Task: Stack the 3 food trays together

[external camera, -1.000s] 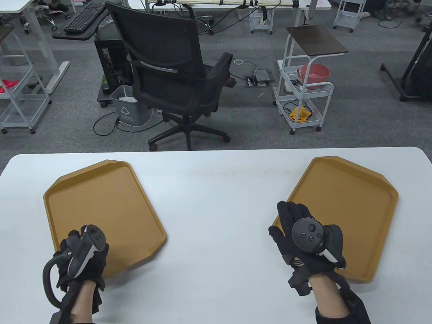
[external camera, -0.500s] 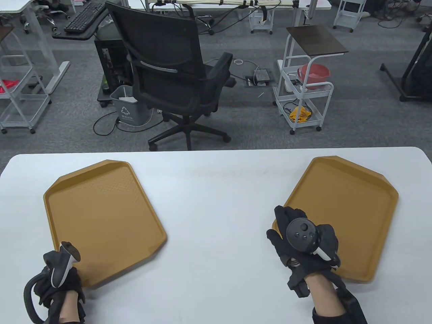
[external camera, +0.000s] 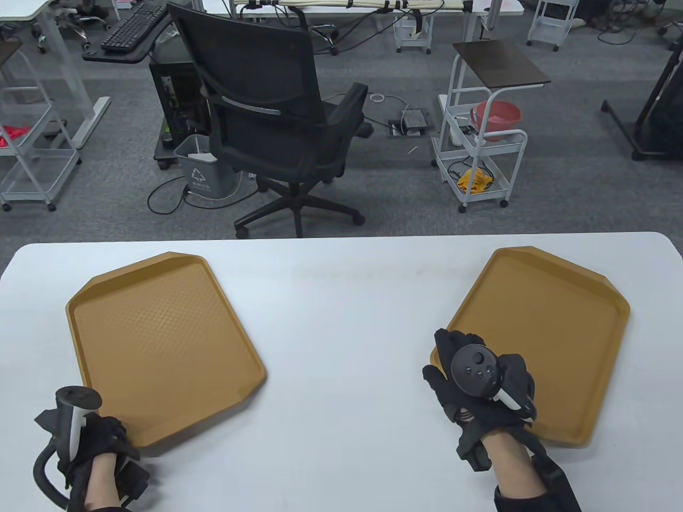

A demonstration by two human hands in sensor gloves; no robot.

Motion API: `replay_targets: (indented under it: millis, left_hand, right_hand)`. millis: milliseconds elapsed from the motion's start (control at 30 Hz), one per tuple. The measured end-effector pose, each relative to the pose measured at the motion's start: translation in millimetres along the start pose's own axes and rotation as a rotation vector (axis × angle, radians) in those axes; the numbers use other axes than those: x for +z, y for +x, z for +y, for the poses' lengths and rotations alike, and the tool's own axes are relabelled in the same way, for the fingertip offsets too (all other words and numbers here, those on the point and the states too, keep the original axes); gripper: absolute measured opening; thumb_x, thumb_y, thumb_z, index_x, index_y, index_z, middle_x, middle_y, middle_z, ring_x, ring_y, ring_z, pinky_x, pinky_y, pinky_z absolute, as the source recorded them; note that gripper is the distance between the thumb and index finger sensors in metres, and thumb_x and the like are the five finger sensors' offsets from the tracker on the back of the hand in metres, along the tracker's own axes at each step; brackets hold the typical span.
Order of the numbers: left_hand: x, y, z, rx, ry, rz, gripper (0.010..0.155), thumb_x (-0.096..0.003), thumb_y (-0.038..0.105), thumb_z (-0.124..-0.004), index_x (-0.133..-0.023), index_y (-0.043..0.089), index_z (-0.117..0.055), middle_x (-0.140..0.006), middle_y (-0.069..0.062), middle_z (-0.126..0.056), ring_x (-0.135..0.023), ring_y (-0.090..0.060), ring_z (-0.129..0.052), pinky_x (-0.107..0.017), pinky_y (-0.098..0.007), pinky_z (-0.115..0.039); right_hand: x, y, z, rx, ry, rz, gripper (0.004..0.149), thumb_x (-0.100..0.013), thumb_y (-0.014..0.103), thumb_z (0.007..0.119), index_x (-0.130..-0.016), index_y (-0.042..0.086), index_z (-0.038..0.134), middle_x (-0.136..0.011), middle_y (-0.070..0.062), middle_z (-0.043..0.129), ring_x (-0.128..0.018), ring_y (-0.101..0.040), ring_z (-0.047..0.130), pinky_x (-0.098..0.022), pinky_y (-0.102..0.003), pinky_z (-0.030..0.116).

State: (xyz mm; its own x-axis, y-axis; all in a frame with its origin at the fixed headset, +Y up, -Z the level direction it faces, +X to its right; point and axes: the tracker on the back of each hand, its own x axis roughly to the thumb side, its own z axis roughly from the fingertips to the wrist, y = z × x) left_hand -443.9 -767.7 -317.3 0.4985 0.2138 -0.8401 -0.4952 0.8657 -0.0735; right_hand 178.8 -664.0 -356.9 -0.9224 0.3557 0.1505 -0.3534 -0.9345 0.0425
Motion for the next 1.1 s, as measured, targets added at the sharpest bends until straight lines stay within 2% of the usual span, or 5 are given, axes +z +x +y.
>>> replay_targets:
  millis: [200,333,533,800,1100]
  left_hand:
    - [2,2,3,0.077,-0.021,-0.057,0.06,-0.0538,0.039,-0.059,-0.106,0.017,-0.04,-0.1,0.007,-0.066,-0.078,-0.006,-0.093,-0.068,-0.037,-0.081]
    - [5,2,5,0.184,-0.013,-0.087,0.059,-0.0534,0.036,-0.059,-0.104,0.014,-0.041,-0.093,0.006,-0.074,-0.056,0.005,-0.105,-0.054,-0.026,-0.092]
    - [18,6,15,0.434,0.031,-0.183,0.06,-0.0544,0.04,-0.064,-0.107,0.021,-0.042,-0.087,0.012,-0.08,-0.051,0.002,-0.105,-0.053,-0.026,-0.091]
    - [54,35,27,0.522,0.042,-0.329,0.06,-0.0551,0.037,-0.062,-0.108,0.018,-0.042,-0.089,0.006,-0.081,-0.051,-0.002,-0.106,-0.053,-0.029,-0.091]
    - [114,98,25,0.506,-0.097,-0.593,0.06,-0.0558,0.036,-0.062,-0.109,0.019,-0.04,-0.091,0.006,-0.079,-0.053,-0.002,-0.104,-0.055,-0.03,-0.09]
  right_hand:
    - [1,0,-1,-0.003,0.008,0.003,0.071,-0.057,0.049,0.063,-0.114,0.018,0.035,-0.117,-0.024,0.037,-0.106,-0.056,0.033,-0.074,-0.066,0.037]
    - [1,-1,-1,-0.006,0.013,0.008,0.071,-0.057,0.049,0.063,-0.114,0.018,0.035,-0.117,-0.024,0.038,-0.106,-0.056,0.034,-0.074,-0.066,0.037]
    - [1,-2,-2,-0.024,0.016,0.012,0.07,-0.057,0.049,0.063,-0.114,0.018,0.036,-0.117,-0.024,0.039,-0.106,-0.056,0.034,-0.074,-0.066,0.037]
    - [1,-2,-9,-0.065,-0.009,0.001,0.07,-0.057,0.049,0.063,-0.114,0.018,0.036,-0.117,-0.024,0.04,-0.106,-0.056,0.035,-0.074,-0.066,0.037]
    - [4,-1,-13,-0.094,-0.024,0.012,0.071,-0.057,0.05,0.063,-0.113,0.017,0.037,-0.116,-0.025,0.042,-0.105,-0.056,0.04,-0.074,-0.065,0.042]
